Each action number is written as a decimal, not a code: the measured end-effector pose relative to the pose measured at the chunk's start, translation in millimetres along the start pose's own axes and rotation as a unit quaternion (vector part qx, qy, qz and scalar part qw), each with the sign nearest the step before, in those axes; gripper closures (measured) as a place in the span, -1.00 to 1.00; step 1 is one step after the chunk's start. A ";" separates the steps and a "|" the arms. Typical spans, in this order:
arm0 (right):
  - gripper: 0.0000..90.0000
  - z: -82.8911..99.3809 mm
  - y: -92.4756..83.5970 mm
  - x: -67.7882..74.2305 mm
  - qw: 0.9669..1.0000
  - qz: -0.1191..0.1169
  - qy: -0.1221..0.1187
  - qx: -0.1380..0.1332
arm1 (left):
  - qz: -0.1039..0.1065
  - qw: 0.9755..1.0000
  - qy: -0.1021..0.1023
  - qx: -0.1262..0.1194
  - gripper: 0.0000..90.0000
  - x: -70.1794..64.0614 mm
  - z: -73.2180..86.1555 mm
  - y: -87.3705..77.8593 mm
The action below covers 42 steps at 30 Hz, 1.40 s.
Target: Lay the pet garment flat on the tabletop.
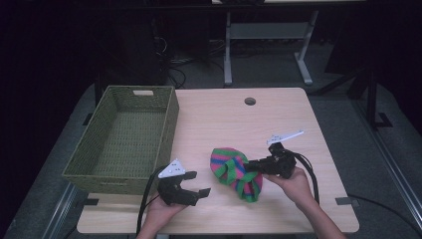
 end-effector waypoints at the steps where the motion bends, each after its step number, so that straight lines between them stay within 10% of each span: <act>1: 0.76 0.1 2.6 -1.4 1.000 0.009 0.001 0.007 | 0.000 1.000 0.000 0.000 -0.63 -0.2 -0.1 0.2; 15: 0.64 4.5 28.3 -13.2 0.996 0.062 -0.008 0.061 | -0.001 1.000 0.004 0.001 -0.63 0.5 -0.1 -0.6; 33: 0.23 8.6 15.3 -8.4 0.995 0.029 -0.041 0.082 | 0.001 1.000 0.006 0.003 -0.63 0.1 -0.8 1.4; 42: 0.17 2.0 10.6 22.2 0.989 0.008 -0.113 0.094 | 0.001 1.000 0.006 0.001 -0.63 -0.3 -0.8 0.1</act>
Point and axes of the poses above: each handheld gripper's, and its own axes: y roughly forward along the jaws, z roughly out of its underside, x roughly to its left, the point moved 2 cm from there along y, roughly forward along the jaws, and after that the axes turned 2 degrees about x, right-handed, at the moved point
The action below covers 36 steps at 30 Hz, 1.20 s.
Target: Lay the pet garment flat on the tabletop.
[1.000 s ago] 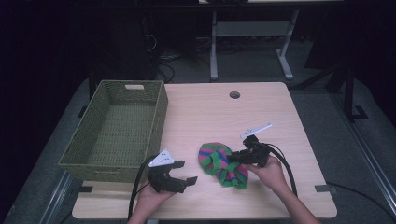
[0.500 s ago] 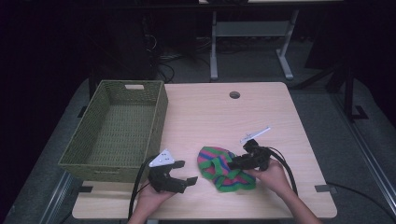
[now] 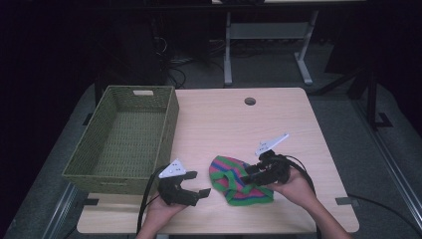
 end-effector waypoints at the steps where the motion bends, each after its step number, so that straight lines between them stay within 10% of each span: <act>1: 0.17 -0.7 1.1 3.4 1.000 -0.002 -0.008 0.003 | 0.000 1.000 0.000 0.000 -0.63 0.0 0.0 0.0; 12: 0.14 -3.8 13.8 15.8 0.999 -0.017 -0.037 0.020 | 0.001 1.000 0.002 0.001 -0.63 0.6 -0.5 0.5; 20: 0.09 -5.5 33.7 23.8 0.994 0.029 -0.088 0.058 | 0.003 1.000 0.002 0.002 -0.63 -0.4 -0.2 0.4; 28: 0.77 -7.8 41.9 21.3 0.991 0.061 -0.098 0.062 | 0.009 1.000 0.003 0.005 -0.63 -2.5 -0.5 2.0; 36: 0.85 -10.7 20.6 16.3 0.996 0.051 -0.071 0.035 | 0.012 1.000 0.011 0.003 -0.63 -3.4 -2.3 3.0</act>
Point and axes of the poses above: each handheld gripper's, and its own axes: y roughly forward along the jaws, z roughly out of its underside, x roughly to its left, the point moved 2 cm from there along y, roughly forward along the jaws, and after that the axes turned 2 degrees about x, right-handed, at the moved point
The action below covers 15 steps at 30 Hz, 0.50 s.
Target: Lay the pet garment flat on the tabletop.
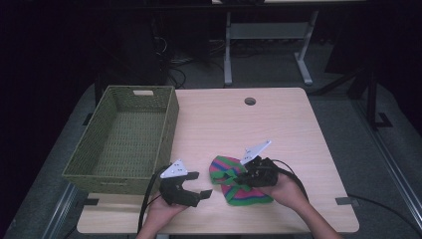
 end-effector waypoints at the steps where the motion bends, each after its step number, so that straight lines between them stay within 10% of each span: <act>1: 0.85 -0.2 -3.3 0.1 1.000 -0.002 0.001 -0.004 | 0.000 1.000 0.002 -0.001 -0.63 -0.7 -0.4 0.5; 15: 0.84 3.3 -47.5 -13.1 0.998 -0.013 0.002 -0.060 | 0.003 1.000 0.013 -0.005 -0.43 -2.7 -11.8 3.2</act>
Point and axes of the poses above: each handheld gripper's, and its own axes: y roughly forward along the jaws, z roughly out of its underside, x roughly to its left, the point moved 2 cm from there along y, roughly forward along the jaws, and after that the axes turned 2 degrees about x, right-handed, at the moved point
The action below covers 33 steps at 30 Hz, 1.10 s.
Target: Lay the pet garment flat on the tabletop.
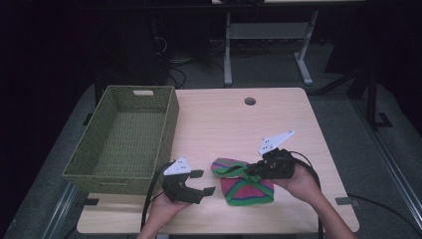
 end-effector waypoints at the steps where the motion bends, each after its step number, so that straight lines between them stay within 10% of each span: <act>1: 0.84 0.1 -1.9 -1.0 1.000 0.000 -0.001 -0.001 | -0.006 1.000 0.007 -0.004 -0.37 0.4 -0.6 -1.0; 21: 0.84 4.6 -23.9 -17.4 1.000 -0.008 0.014 -0.021 | 0.000 1.000 0.018 -0.012 -0.15 17.3 -17.5 17.9; 33: 0.84 9.5 -34.8 -21.5 1.000 -0.010 0.012 -0.023 | 0.017 0.998 0.067 0.007 -0.27 13.3 -34.1 32.3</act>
Point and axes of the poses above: each handheld gripper's, and its own axes: y roughly forward along the jaws, z roughly out of its underside, x roughly to its left, the point moved 2 cm from there along y, roughly forward along the jaws, and after that the axes turned 2 degrees about x, right-handed, at the moved point
